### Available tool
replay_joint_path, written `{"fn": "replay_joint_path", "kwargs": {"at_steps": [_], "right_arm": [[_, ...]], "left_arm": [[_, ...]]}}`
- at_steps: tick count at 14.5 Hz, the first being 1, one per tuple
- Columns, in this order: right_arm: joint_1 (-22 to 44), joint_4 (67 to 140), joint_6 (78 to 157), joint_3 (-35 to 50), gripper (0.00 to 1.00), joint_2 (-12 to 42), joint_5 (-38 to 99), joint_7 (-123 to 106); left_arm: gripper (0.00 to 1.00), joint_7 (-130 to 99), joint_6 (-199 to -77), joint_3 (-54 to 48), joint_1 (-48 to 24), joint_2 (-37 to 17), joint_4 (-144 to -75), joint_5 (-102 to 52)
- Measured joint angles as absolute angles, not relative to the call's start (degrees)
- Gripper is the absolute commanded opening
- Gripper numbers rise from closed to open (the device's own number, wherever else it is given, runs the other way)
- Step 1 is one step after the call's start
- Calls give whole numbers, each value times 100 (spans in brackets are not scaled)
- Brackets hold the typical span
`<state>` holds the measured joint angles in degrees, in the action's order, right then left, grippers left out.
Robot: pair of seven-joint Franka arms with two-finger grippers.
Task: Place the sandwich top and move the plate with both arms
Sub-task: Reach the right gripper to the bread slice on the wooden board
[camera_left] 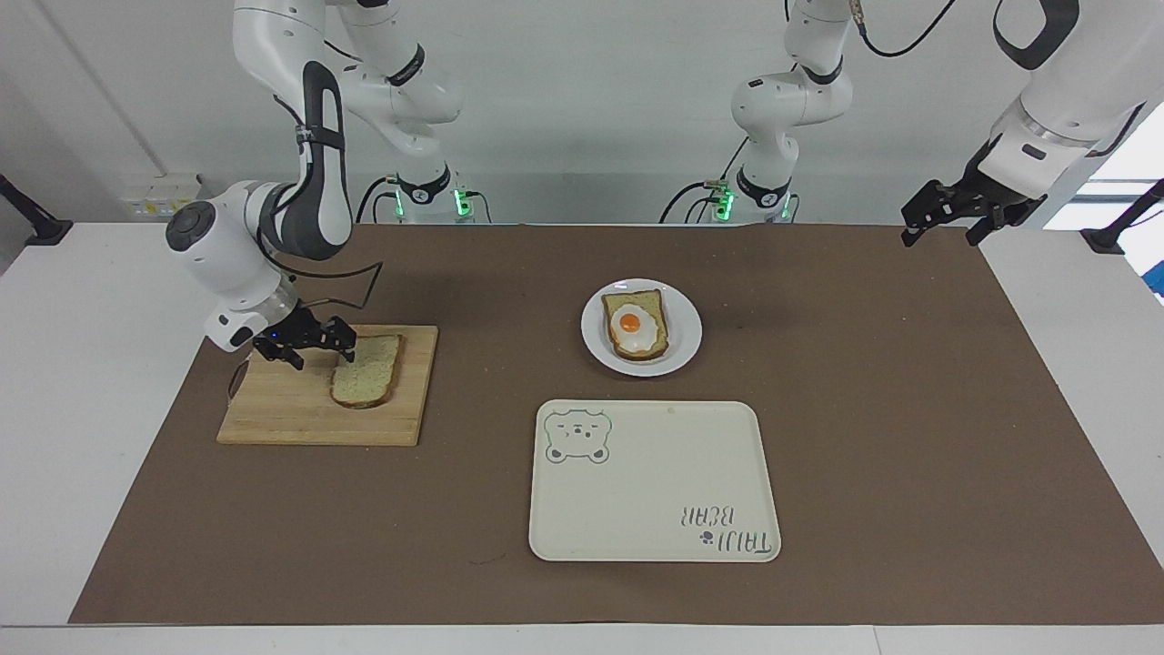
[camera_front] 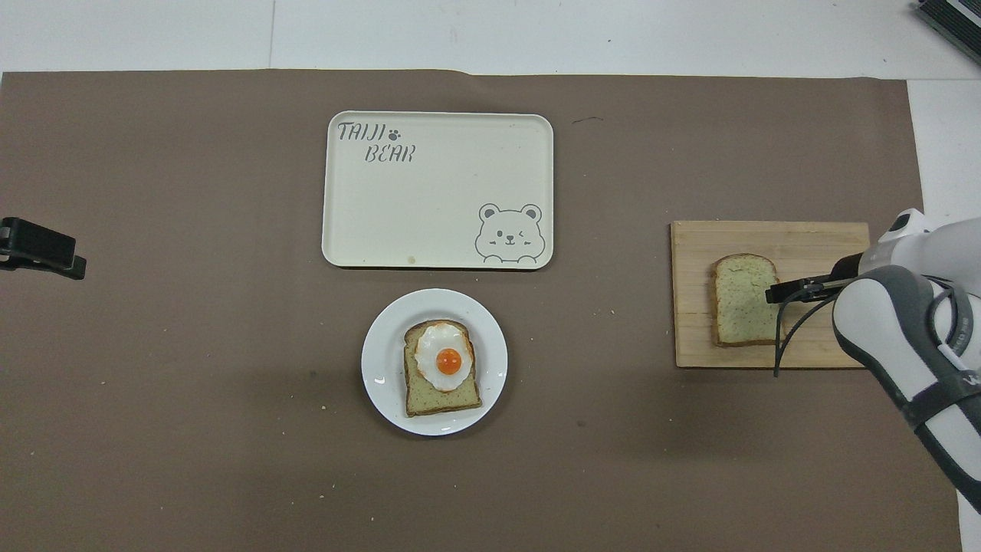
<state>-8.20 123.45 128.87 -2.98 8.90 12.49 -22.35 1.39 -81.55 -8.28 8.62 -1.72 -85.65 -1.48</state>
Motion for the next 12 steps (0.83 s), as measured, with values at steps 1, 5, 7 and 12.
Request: {"fn": "replay_joint_path", "kwargs": {"at_steps": [1, 5, 7, 12], "right_arm": [[-820, 12367, 12887, -298, 100, 890, 1297, -2235], [-824, 12405, 12888, -299, 95, 890, 1331, -2235], [-827, 12430, 12888, -299, 74, 890, 1333, -2236], [-830, 12444, 12888, -298, 0, 891, 1335, -2236]], "left_arm": [[100, 139, -8155, -828, 862, -172, -8565, -148], [100, 139, -8155, -828, 862, -172, -8565, -148], [100, 139, -8155, -829, 862, -172, -8565, -148], [100, 139, -8155, -828, 862, -172, -8565, -148]]}}
